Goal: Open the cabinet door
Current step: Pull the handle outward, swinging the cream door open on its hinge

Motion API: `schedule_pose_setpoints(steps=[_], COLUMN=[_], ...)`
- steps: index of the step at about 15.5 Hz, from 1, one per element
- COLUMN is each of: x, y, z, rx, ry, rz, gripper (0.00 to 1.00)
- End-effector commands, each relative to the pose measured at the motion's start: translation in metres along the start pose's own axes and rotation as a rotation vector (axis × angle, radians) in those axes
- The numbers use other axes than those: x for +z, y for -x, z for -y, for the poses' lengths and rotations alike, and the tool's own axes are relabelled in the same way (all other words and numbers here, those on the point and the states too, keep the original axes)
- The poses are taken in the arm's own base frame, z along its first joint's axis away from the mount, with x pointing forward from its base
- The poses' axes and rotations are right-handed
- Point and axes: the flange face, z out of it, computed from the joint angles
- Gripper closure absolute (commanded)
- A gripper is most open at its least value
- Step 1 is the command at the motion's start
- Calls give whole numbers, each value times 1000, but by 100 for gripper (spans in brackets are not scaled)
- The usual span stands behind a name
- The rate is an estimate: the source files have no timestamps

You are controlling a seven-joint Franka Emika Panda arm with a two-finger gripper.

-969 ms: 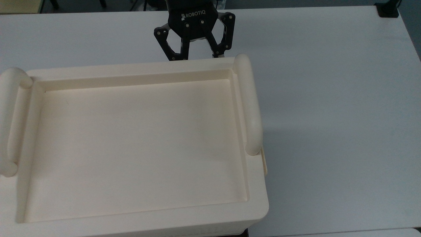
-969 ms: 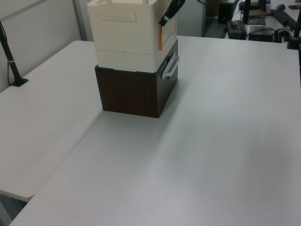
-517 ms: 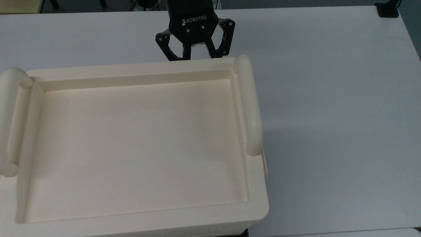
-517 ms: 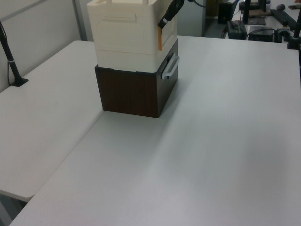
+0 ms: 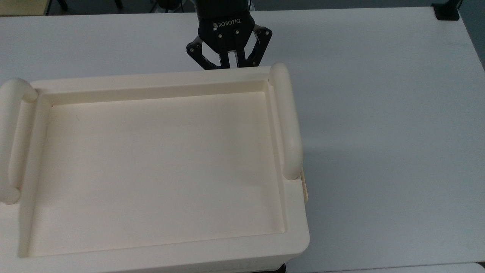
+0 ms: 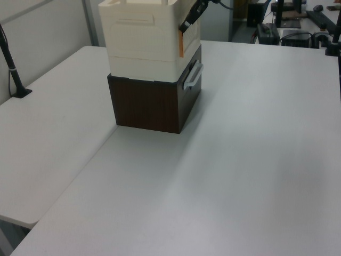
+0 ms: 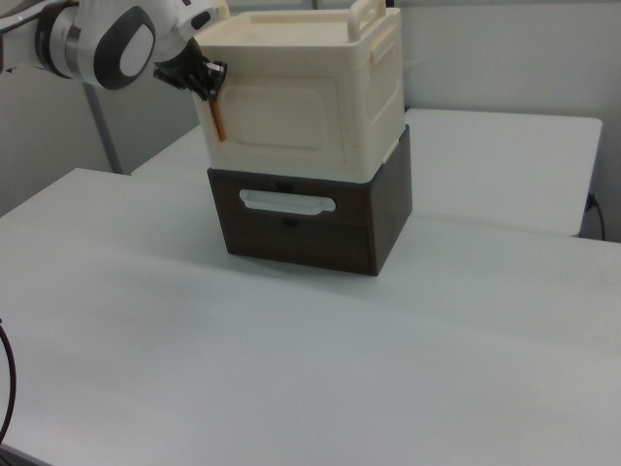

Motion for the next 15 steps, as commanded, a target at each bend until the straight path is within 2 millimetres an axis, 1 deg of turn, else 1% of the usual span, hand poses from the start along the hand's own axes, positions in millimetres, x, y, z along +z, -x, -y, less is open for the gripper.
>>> schedule_pose_setpoints(steps=[1,3,5,8,13,15], x=[-9,-14,-28,-45,-56,-59], y=[5,11,16,25,37,45], z=[-10,-18,-27,-35,-58,-72], rx=[14,18,29,19,5,-2], ry=[8,2,-7,-27,-34,-36], rz=[-6,35,82,154,223,256], gripper=[95,95,94,94,93,90])
